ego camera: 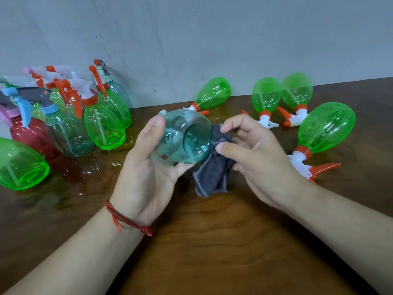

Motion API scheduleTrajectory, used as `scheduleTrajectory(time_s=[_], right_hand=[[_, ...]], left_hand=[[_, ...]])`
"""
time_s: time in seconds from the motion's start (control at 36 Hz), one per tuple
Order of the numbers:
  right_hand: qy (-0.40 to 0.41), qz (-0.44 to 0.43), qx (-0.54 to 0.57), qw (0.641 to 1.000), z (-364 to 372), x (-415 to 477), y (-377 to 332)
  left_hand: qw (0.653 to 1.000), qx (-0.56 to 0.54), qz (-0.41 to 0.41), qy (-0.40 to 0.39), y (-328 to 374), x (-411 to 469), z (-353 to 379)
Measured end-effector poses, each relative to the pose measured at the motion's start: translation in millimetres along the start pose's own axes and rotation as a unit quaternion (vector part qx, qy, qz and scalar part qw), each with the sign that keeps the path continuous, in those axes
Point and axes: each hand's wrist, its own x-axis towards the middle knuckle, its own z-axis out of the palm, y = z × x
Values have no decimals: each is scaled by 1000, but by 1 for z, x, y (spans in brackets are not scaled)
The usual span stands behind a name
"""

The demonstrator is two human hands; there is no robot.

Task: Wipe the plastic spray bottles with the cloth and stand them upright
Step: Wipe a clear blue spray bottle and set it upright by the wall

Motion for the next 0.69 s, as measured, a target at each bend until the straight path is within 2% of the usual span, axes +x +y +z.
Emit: scheduleTrajectory(time_s=[0.08, 0.17, 0.31, 0.39, 0.44, 0.53, 0.61, 0.69], right_hand=[[-16, -50, -92, 994, 2, -4, 4], [-10, -140, -235, 962, 6, -9, 5], [-44, -267, -360, 893, 14, -15, -1], [-31, -306, -370, 877, 15, -16, -4], [-8, -312, -361, 879, 11, -13, -4], [34, -293, -310, 904, 4, -6, -4], [65, -240, -259, 933, 0, -1, -3], [57, -159, -211, 963, -6, 2, 2]], left_hand=[[999, -25, 20, 23, -2, -1, 3], [996, -57, 28, 61, -4, -2, 6], [993, -55, 41, 96, -9, -5, 9], [993, -32, 47, 104, -15, -6, 12], [993, -22, 54, 106, -16, -8, 15], [992, -7, 62, 107, -16, -10, 17], [993, 4, 67, 100, -15, -11, 17], [992, -4, 79, 103, -12, -11, 16]])
